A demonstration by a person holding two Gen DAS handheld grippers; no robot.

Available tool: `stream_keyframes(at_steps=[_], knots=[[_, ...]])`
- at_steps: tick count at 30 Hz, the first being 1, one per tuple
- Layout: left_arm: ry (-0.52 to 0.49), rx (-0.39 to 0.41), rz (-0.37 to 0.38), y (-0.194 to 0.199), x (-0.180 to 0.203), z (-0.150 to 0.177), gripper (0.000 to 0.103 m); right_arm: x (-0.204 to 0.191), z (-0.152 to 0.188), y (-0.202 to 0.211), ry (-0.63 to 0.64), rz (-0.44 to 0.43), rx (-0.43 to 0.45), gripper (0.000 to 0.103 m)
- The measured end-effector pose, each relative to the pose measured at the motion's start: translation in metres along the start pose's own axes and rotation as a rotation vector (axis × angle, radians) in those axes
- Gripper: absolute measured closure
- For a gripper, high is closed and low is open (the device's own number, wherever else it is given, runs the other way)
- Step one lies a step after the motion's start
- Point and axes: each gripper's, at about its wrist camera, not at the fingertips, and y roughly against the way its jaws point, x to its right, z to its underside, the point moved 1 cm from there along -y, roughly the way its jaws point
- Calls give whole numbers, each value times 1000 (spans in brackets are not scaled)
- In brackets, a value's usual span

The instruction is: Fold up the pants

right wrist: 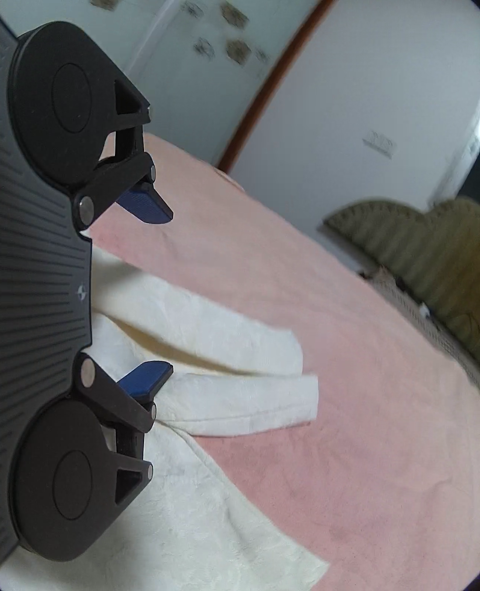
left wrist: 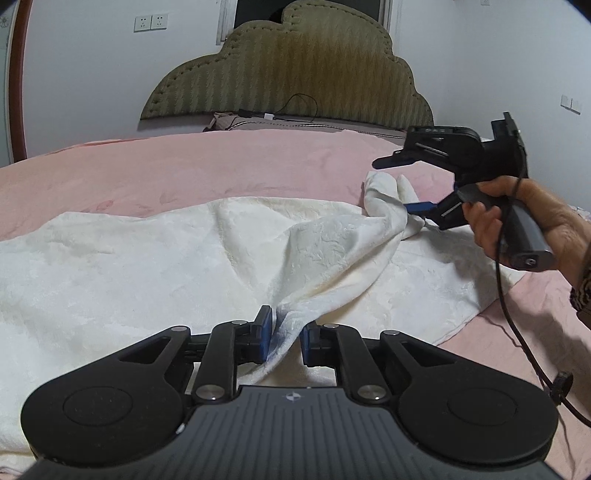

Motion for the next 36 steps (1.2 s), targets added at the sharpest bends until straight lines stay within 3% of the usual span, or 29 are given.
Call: stream_keyframes(at_steps=[3, 5, 7, 11, 14, 16, 18, 21, 23, 26, 29, 32, 36], knots=[[-6, -6, -4, -2, 2, 0, 81, 4, -4, -16, -36, 15, 44, 57], [-6, -6, -6, -2, 2, 0, 81, 6, -12, -29, -58, 40, 66, 96], [3, -1, -8, -2, 1, -1, 80, 8, -17, -34, -80, -1, 78, 97], [65, 43, -24, 1, -4, -5, 79, -30, -28, -15, 74, -68, 148, 98], [109, 105, -20, 10, -9, -10, 79, -65, -35, 43, 180, -265, 314, 98], [94, 114, -7, 14, -9, -11, 79, -78, -29, 88, 290, -310, 402, 98], [57, 77, 17, 12, -5, -9, 79, -66, -18, 117, 323, -238, 422, 98], [-15, 35, 42, 8, 6, -1, 80, -11, -2, 137, 219, -23, 356, 98], [-76, 31, 31, 8, 15, 4, 81, 30, 16, 148, 121, 74, 309, 98], [-94, 30, 23, 8, 17, 6, 84, 70, 44, 163, 4, 114, 284, 98], [-70, 35, 45, 11, 8, 3, 86, 83, 58, 173, -55, 98, 294, 98], [-127, 44, 36, 15, 9, 5, 86, 76, 65, 176, -15, 119, 304, 98], [-202, -16, 19, 8, 13, 16, 88, 69, 64, 175, 58, 172, 284, 98]])
